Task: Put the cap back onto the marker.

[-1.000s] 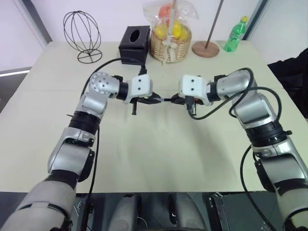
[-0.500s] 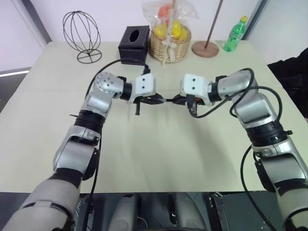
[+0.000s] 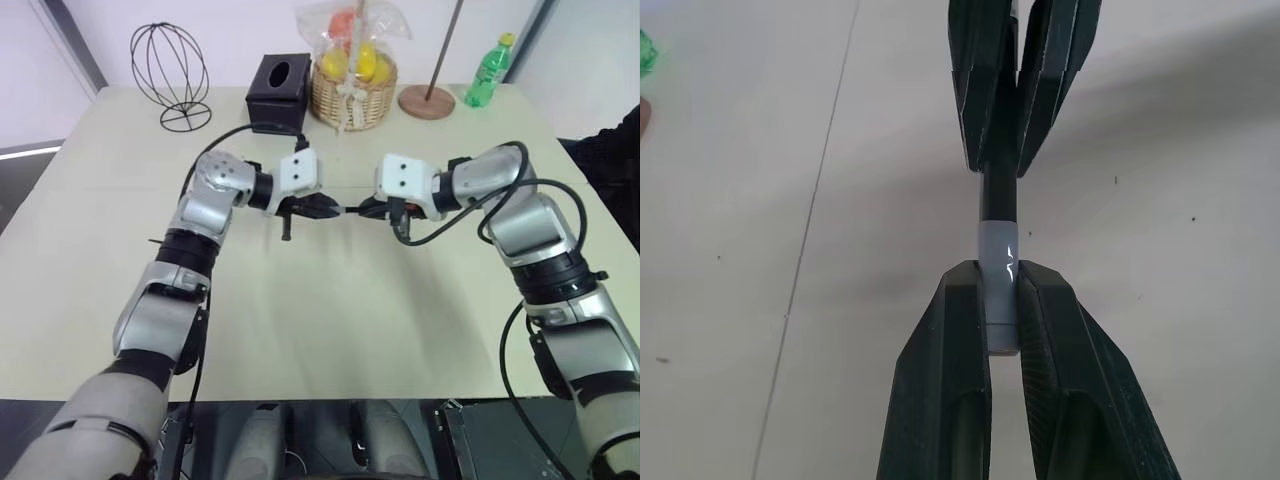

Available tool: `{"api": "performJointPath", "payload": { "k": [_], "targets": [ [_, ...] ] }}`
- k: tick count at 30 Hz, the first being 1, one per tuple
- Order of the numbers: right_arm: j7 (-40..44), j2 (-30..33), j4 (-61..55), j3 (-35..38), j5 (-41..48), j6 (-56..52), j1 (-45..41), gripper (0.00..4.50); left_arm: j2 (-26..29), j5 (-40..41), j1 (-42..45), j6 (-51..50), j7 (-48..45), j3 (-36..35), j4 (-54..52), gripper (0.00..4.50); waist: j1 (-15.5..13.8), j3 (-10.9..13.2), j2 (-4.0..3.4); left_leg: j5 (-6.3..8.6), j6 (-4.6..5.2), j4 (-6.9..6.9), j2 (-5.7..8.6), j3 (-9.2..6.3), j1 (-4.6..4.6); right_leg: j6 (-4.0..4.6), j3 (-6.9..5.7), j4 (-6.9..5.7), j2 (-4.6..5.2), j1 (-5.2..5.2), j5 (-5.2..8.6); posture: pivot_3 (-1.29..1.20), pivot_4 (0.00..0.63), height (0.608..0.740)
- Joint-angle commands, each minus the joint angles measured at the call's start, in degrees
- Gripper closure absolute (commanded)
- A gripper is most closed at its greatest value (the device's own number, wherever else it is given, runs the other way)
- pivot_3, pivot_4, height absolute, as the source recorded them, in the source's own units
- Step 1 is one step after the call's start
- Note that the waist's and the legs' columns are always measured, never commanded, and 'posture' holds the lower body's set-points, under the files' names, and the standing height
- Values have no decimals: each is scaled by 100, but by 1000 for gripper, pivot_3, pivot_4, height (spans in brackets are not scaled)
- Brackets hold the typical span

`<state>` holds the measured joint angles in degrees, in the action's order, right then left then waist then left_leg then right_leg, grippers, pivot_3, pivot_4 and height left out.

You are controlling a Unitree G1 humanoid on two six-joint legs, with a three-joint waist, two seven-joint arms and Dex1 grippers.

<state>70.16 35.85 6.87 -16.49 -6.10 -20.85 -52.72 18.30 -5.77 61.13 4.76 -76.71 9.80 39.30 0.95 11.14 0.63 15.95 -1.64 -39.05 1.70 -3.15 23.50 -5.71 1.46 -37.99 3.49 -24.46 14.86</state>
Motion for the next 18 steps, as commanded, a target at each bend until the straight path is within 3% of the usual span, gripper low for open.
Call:
{"api": "performJointPath", "payload": {
  "k": [1,4,18],
  "targets": [
    [-210,-312,-564,144,290,392,-319,4500,-348,8,157,396,-180,509,-155,3274,-2,0,0,0,0,0,0,0,0,0,0,0,0,0,0,0,150,740],
    [-168,-213,-516,122,227,441,-227,4500,-166,-147,160,495,-206,640,-135,1800,-1,2,3,0,0,-1,2,-2,1,0,-1,-1,-1,0,0,0,150,740],
    [-108,313,-80,-43,37,719,348,4500,310,-26,477,420,432,439,227,1800,0,1,2,0,0,-1,3,-1,1,0,0,-1,2,-1,0,0,150,740]
  ]
}}
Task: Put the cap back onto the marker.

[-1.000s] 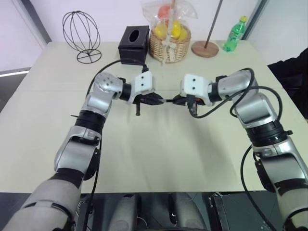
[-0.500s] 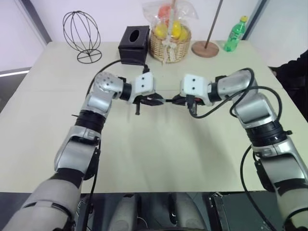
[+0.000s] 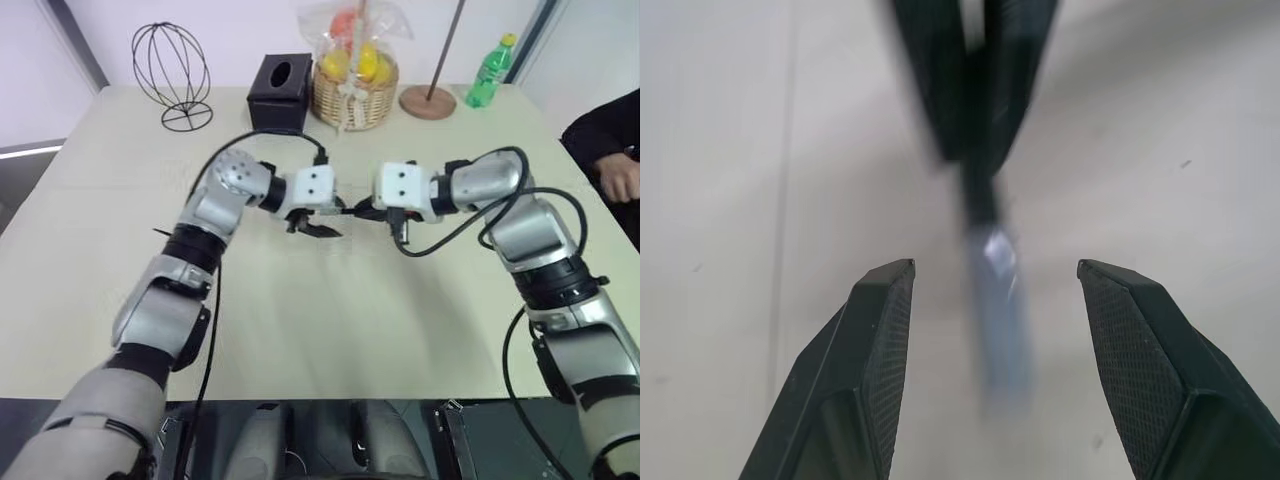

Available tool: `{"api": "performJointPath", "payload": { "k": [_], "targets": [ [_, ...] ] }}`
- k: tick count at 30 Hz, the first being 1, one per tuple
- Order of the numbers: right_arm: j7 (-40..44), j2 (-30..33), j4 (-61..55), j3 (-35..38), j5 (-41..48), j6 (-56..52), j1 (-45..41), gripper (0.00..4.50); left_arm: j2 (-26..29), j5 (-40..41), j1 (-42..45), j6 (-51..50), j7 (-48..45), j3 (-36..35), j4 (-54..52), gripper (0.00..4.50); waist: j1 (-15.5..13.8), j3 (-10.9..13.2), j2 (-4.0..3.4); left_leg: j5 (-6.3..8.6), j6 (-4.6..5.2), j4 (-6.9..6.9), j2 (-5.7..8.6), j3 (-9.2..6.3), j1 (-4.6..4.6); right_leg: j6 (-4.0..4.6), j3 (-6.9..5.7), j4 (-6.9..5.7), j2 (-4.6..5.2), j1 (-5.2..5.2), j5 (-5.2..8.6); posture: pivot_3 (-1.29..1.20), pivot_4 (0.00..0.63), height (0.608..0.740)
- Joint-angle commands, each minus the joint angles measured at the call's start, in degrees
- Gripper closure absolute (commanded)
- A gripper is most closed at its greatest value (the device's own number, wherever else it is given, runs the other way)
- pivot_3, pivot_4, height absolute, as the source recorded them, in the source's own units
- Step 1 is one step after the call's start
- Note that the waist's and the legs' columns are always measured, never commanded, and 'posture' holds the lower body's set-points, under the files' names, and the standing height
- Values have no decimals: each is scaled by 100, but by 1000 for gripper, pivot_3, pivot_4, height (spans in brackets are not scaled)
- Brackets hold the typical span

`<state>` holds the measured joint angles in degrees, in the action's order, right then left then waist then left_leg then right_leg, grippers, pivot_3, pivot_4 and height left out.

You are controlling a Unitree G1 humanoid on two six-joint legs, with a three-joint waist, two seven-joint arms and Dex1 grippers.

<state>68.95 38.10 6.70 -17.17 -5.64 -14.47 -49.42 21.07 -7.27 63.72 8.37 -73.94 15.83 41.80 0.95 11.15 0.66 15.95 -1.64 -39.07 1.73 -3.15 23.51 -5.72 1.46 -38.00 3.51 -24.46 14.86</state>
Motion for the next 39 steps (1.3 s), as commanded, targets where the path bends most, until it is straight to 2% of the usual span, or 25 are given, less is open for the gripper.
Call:
{"api": "performJointPath", "payload": {
  "k": [1,5,9,14,18,21,27,29,30,36,39],
  "targets": [
    [17,122,-27,21,-9,86,104,4500,79,155,241,33,200,-212,-3,1800,-1,0,0,0,0,0,0,0,0,0,0,0,0,0,0,0,150,740],
    [-193,195,267,61,-91,210,376,4500,341,236,184,-57,152,-317,-79,1800,1,0,0,0,0,0,0,0,0,0,0,0,0,0,0,0,150,740],
    [-1127,141,695,531,-166,-107,541,4500,978,546,-338,-510,-244,-529,-715,1800,50,0,-2,0,0,3,-5,1,-1,0,3,-2,-4,-3,0,0,150,740],
    [-1782,306,42,1643,347,-1427,1019,4500,1302,1324,-1193,-1604,178,-1315,-1760,1800,-15,1,-2,-1,-1,1,-22,0,0,1,4,-3,-1,-4,0,0,150,740],
    [-2066,639,-718,2273,515,-2550,1542,4500,1219,1668,-1861,-2493,1147,-1895,-2718,1800,-57,0,-1,-1,-1,-3,-16,-10,8,0,1,1,5,0,0,0,150,740],
    [-2130,1107,-1202,2589,507,-3402,2361,4500,866,1629,-2599,-3079,2480,-2347,-3392,1800,-72,-5,-3,0,0,-6,-14,-11,6,0,1,1,9,6,0,0,150,740],
    [-2609,1208,-900,2742,511,-3397,2925,4500,501,1874,-3229,-3804,3216,-2378,-4265,1800,10,-5,-2,1,2,-4,-19,-3,-11,-1,4,-8,5,13,-1,0,150,740],
    [-2806,1103,-754,2805,563,-3317,2882,3554,448,1853,-3298,-3786,3368,-2336,-4282,1733,7,-6,-3,0,1,-4,-21,-3,-14,0,4,-11,0,13,-1,0,150,740],
    [-2873,1057,-695,2830,597,-3276,2857,3295,425,1852,-3329,-3766,3441,-2327,-4285,1733,4,-7,-5,0,1,-4,-22,-3,-15,0,4,-11,0,14,-1,0,150,740],
    [-3175,786,-540,2947,831,-3099,2573,47,344,1898,-3466,-3782,3825,-2388,-4311,1733,-21,-7,-4,0,0,-3,-20,-1,-14,0,5,-6,4,15,-1,0,150,740],
    [-3185,647,-668,3250,1193,-2943,2427,47,455,1920,-3603,-3751,3808,-2396,-4382,1733,-21,-7,-5,0,0,-3,-19,-1,-13,0,5,-5,4,15,-1,0,150,740]
  ]
}}
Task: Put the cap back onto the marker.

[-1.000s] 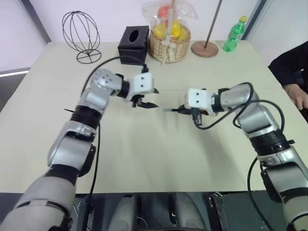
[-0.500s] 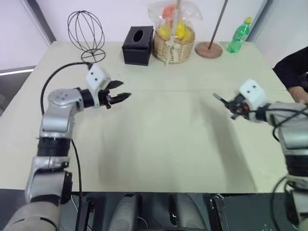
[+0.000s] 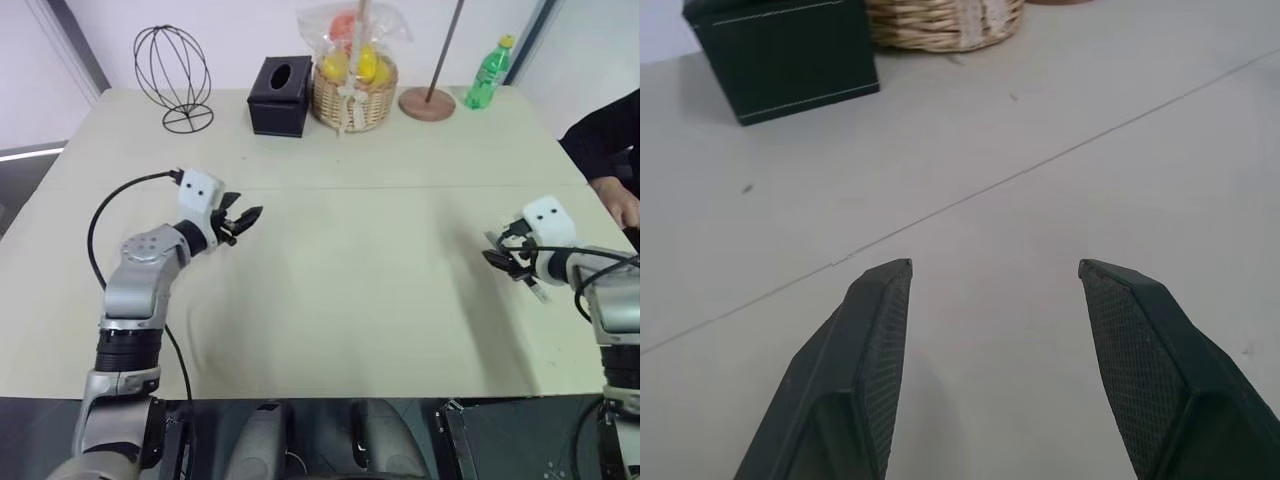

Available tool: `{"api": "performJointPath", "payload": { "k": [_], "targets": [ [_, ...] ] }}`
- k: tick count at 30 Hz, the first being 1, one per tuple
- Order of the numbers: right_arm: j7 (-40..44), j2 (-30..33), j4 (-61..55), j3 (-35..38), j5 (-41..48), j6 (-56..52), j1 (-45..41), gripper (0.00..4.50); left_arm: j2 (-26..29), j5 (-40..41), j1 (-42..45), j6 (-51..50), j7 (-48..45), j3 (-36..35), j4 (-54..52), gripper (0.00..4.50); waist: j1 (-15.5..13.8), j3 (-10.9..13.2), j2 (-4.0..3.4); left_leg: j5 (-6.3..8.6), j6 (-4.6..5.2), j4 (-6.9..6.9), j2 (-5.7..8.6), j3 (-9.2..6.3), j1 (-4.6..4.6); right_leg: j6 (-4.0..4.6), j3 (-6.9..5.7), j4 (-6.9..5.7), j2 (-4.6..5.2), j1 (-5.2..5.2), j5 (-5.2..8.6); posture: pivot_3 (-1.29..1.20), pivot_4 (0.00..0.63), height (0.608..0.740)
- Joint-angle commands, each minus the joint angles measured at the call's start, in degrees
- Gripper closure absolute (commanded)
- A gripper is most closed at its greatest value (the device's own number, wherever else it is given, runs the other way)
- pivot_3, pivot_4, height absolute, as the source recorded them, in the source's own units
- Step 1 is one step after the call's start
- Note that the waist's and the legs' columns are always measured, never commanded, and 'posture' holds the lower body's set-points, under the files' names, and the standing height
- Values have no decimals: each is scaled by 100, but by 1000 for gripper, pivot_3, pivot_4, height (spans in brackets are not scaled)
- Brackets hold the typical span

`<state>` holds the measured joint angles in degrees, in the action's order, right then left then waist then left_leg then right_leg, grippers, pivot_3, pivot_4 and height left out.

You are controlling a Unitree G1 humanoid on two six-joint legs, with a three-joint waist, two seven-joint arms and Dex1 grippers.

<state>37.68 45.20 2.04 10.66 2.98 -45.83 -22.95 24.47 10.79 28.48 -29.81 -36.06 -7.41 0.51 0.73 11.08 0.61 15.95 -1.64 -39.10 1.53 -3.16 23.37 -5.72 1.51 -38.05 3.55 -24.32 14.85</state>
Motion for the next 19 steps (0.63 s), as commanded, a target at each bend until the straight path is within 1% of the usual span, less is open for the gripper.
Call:
{"api": "performJointPath", "payload": {
  "k": [1,6,10,13,19],
  "targets": [
    [-59,-94,-252,591,462,228,-260,47,160,117,-115,73,12,-87,-268,1733,0,0,0,0,0,0,0,1,0,0,0,0,0,0,0,0,150,740],
    [57,-38,-761,808,867,109,-37,47,442,206,-328,50,-38,-200,-378,1733,0,0,0,0,0,2,-1,-1,0,0,0,1,0,0,0,0,150,740],
    [-121,-116,-1117,1032,1083,-52,174,47,588,349,-567,-9,-31,-271,-551,1733,-11,0,0,0,0,2,0,-2,1,0,-1,4,3,3,0,0,150,740],
    [-327,-209,-1268,1130,1187,-198,271,47,568,447,-672,-66,72,-324,-638,1733,-9,0,0,0,0,2,0,-2,0,0,-1,4,3,3,0,0,150,740],
    [-517,-283,-1610,989,1318,-374,493,47,486,493,-681,-16,192,-200,-635,1733,-7,0,0,0,0,2,-1,-1,0,0,0,4,2,3,0,0,150,740]
  ]
}}
